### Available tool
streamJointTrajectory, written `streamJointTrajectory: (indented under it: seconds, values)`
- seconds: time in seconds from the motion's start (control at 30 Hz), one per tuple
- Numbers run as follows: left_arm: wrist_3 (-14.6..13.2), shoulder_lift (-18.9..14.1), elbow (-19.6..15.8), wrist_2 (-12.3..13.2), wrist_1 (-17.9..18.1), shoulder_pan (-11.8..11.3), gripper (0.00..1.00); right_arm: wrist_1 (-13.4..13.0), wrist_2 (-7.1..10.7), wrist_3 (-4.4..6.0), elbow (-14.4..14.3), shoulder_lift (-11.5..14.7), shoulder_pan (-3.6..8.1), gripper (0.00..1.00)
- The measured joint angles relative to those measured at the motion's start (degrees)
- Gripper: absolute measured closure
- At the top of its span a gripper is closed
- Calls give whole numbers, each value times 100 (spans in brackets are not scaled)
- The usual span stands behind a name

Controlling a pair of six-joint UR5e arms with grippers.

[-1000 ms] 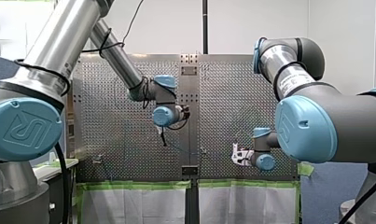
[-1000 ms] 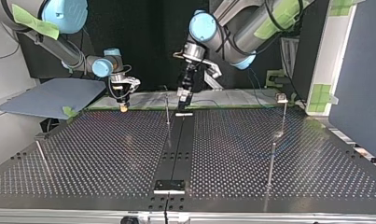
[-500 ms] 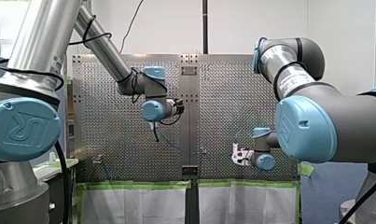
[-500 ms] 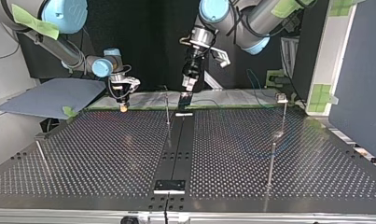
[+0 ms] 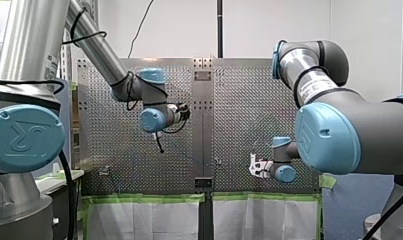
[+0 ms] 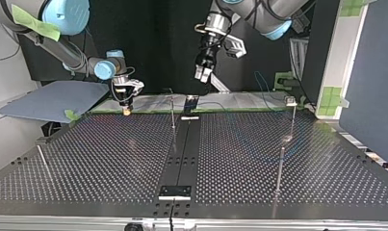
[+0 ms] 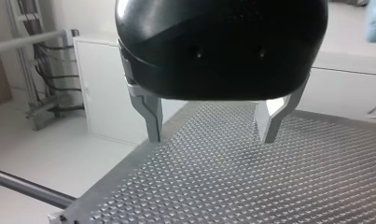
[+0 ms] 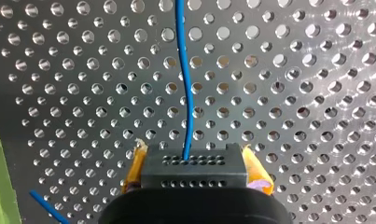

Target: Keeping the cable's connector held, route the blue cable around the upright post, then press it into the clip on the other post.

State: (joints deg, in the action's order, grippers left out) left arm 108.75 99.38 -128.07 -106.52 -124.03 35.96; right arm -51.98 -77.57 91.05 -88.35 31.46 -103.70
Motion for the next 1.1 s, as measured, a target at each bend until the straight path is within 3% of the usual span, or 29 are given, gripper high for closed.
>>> streamJointTrajectory:
  seconds: [0.5, 1.1]
  values:
    - [100, -4, -807, -4, -37, -3, 0, 59, 46, 5, 2, -2, 64, 100]
    - [93, -4, -874, -5, -35, -7, 0, 64, 65, 2, 5, -2, 64, 100]
